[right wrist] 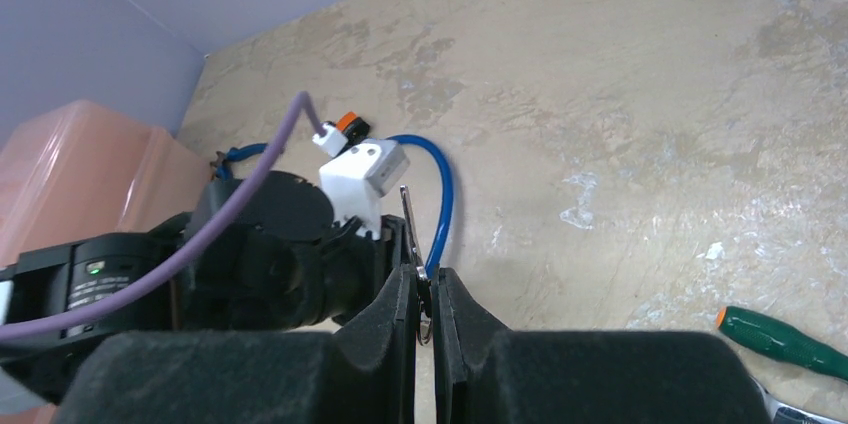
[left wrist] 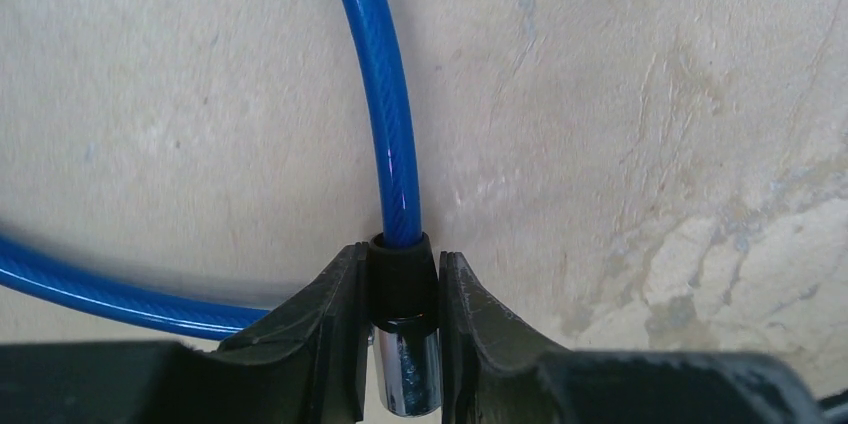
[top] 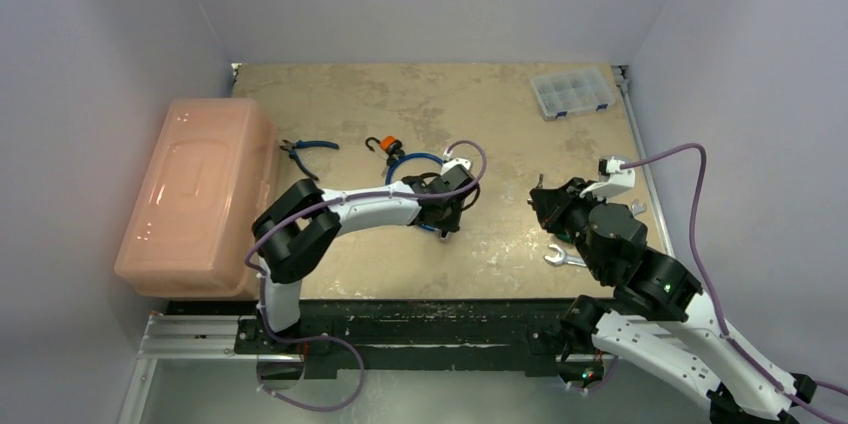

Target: Unlock with the key

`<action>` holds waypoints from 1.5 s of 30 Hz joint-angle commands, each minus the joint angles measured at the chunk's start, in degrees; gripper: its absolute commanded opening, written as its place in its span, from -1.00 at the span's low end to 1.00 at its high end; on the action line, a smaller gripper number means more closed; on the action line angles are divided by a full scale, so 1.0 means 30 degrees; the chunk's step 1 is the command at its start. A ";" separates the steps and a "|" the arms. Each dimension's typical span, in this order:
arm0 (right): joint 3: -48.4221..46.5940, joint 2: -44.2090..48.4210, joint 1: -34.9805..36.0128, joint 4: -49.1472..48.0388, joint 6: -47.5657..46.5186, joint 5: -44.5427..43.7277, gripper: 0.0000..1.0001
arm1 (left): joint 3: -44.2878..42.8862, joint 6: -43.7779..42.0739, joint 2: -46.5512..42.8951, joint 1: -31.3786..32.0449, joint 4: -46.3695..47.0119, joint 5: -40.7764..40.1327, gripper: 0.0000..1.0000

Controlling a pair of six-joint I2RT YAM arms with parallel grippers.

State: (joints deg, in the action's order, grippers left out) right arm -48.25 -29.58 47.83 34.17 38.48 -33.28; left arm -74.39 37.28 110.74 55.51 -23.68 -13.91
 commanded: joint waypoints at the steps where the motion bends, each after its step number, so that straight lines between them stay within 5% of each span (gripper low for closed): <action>1: 0.0129 -0.0092 -0.0044 -0.0691 0.0298 0.0119 -1.00 | 0.1564 0.3684 -0.2490 -0.0133 0.0340 0.0630 -1.00; 15: 0.1030 -0.0761 -0.0036 -0.1948 0.1227 0.2390 -1.00 | 0.6155 0.9010 -0.6792 -0.1041 0.2216 -0.2465 -1.00; 31: 0.6739 -0.3988 -0.0038 -0.9413 0.4641 0.9900 -1.00 | 0.8924 1.0141 -0.8549 -0.1871 0.7545 -0.1717 -1.00; 45: 0.5759 -1.1569 -0.0066 -1.4200 0.3109 1.4480 -1.00 | 1.0261 0.9624 -1.0328 -0.2374 0.9212 -0.1148 -1.00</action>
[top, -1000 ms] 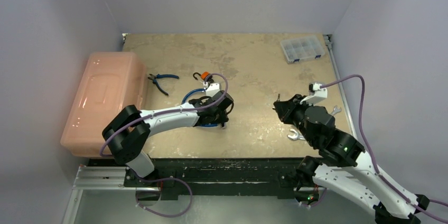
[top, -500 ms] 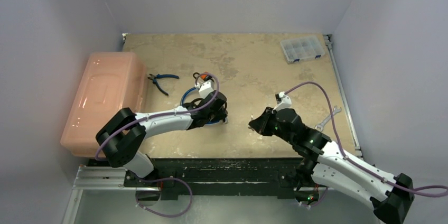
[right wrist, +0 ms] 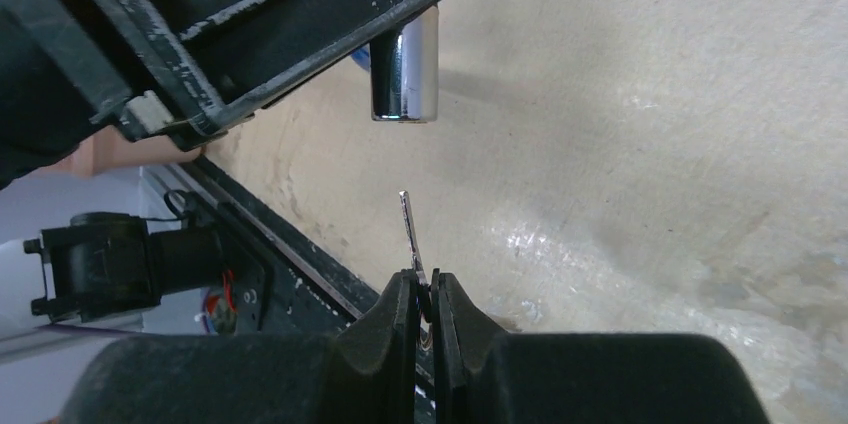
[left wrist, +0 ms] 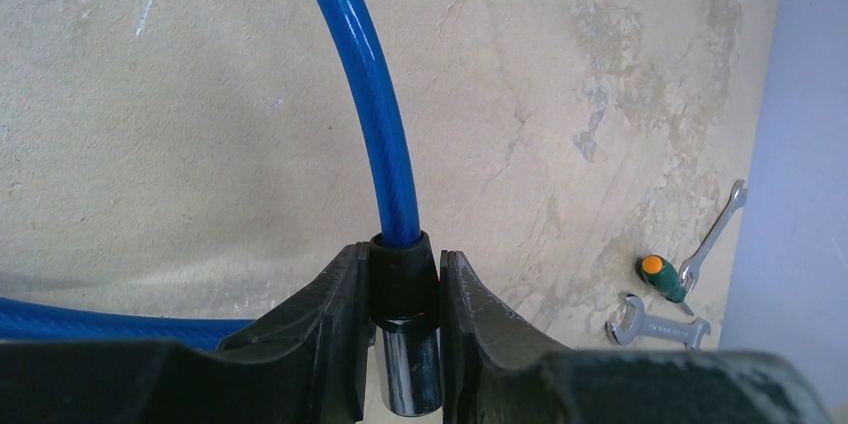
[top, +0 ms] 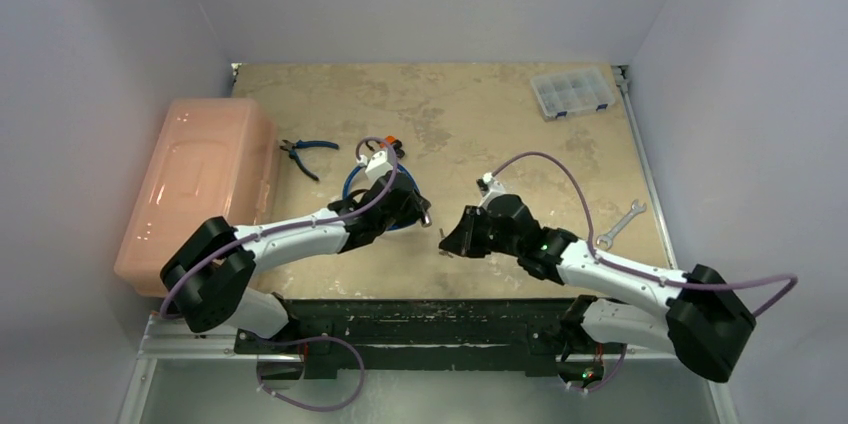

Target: Unlock with the key

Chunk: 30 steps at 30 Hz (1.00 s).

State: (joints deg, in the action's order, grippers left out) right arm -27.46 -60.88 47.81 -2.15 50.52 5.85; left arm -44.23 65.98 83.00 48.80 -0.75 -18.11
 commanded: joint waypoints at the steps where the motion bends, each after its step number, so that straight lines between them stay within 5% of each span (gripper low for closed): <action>1: -0.1280 -0.1413 -0.0058 -0.2230 -0.1043 0.1639 -1.00 | 0.0236 0.0020 -0.1134 -0.0132 0.1592 0.0263 -1.00; 30: -0.2651 -0.5311 -0.0438 -0.3051 -0.2133 0.2207 -1.00 | 0.0813 -0.0224 -0.1907 -0.0298 0.1598 0.0001 -1.00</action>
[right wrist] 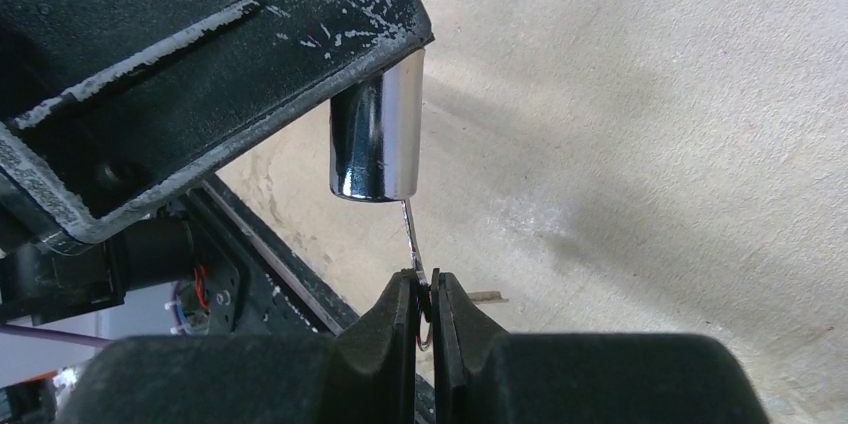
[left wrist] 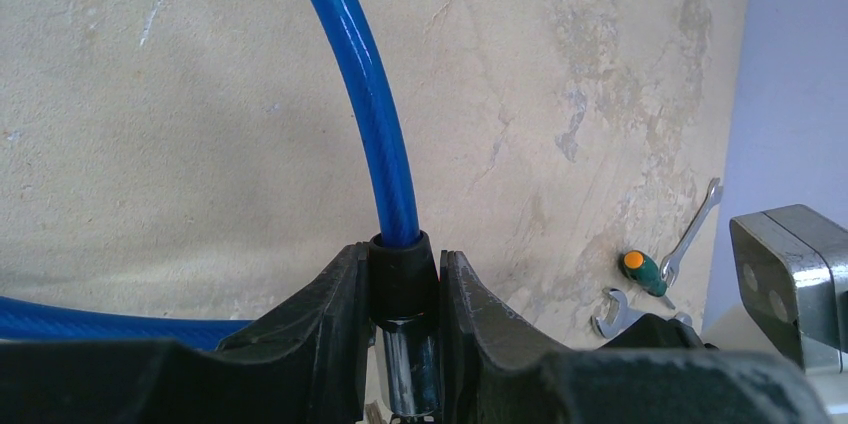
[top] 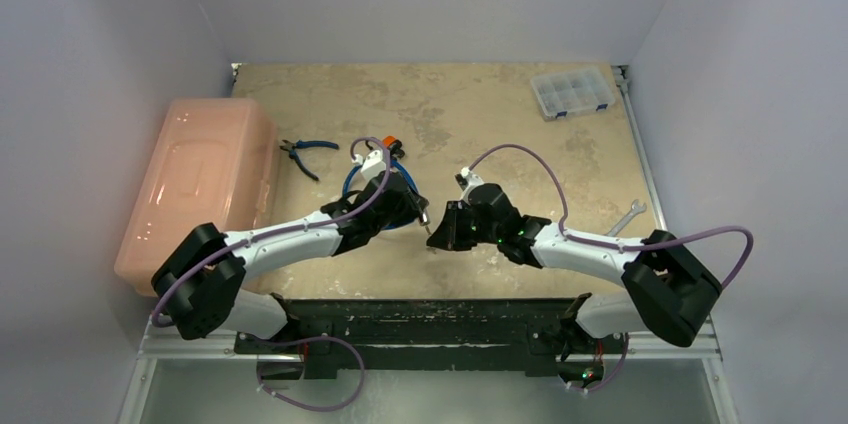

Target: Unlock with the key

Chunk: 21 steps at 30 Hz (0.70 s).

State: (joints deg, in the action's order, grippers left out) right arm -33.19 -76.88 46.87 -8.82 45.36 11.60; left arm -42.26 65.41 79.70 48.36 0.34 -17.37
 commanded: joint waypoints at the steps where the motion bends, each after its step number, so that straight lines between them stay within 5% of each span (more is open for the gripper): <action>1: -0.0765 0.0000 -0.0148 -0.0835 -0.0442 0.0321 -1.00 | 0.0169 -0.0035 -0.0814 -0.0153 0.1249 -0.0221 -1.00; 21: -0.1270 0.0197 -0.0389 -0.0285 -0.0738 0.0134 -1.00 | 0.0354 -0.0004 -0.1029 -0.0144 0.1425 -0.0159 -1.00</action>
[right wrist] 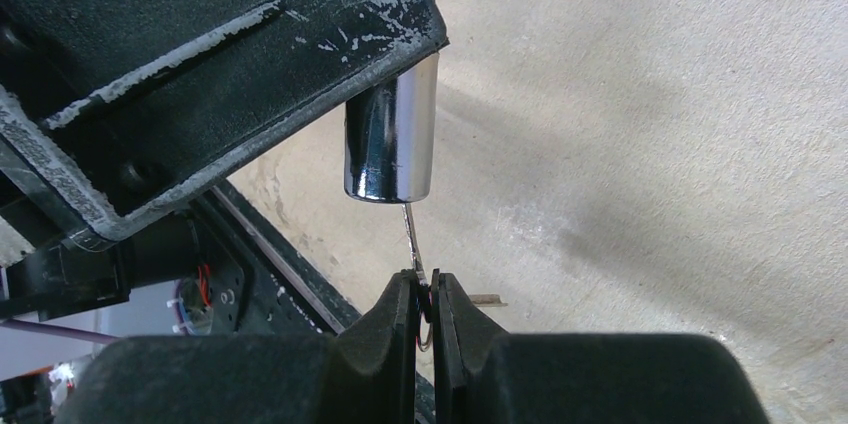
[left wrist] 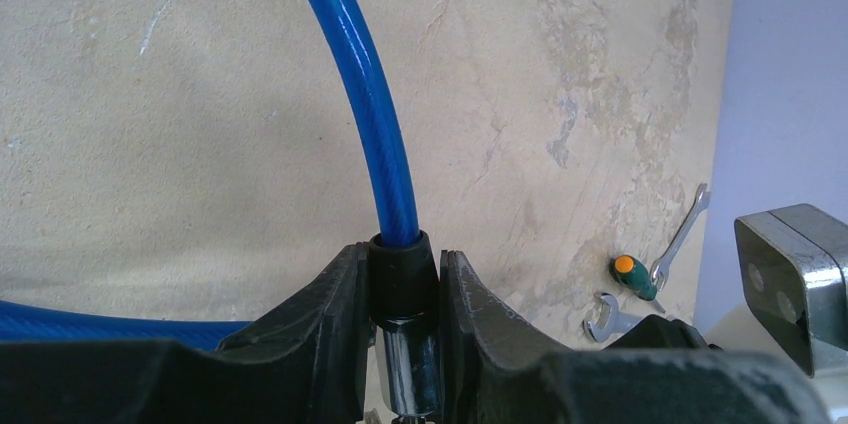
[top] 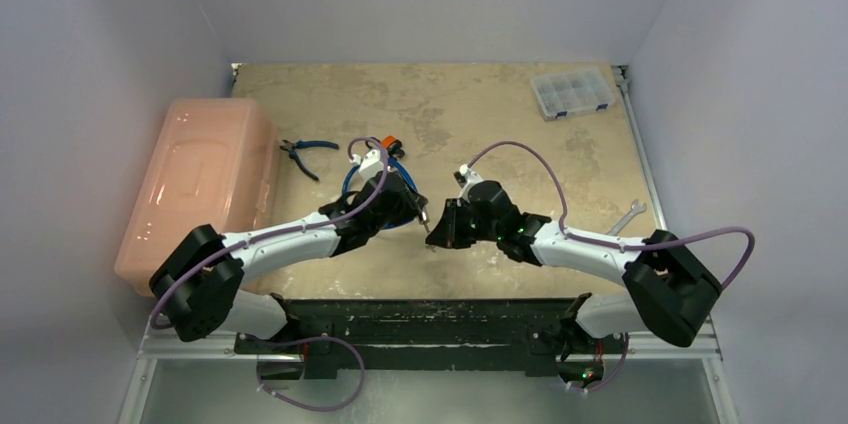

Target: Unlock with the key

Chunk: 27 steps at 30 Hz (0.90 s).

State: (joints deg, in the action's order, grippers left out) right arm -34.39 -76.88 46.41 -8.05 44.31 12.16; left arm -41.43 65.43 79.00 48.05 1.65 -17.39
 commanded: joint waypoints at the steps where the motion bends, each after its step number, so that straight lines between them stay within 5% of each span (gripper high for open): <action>1: -0.0903 0.0197 -0.0262 -0.0546 -0.0402 -0.0028 -1.00 | 0.0083 -0.0012 -0.0796 -0.0042 0.1001 -0.0152 -1.00; 27: -0.1452 0.0835 -0.0538 0.0020 -0.0874 0.0534 -1.00 | 0.0154 0.0060 -0.0504 -0.0045 0.1170 -0.0269 -1.00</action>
State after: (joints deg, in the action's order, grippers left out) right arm -35.46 -76.51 45.30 -6.35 43.11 12.86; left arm -41.34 65.43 78.72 48.01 2.33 -18.22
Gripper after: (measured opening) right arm 0.131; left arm 0.275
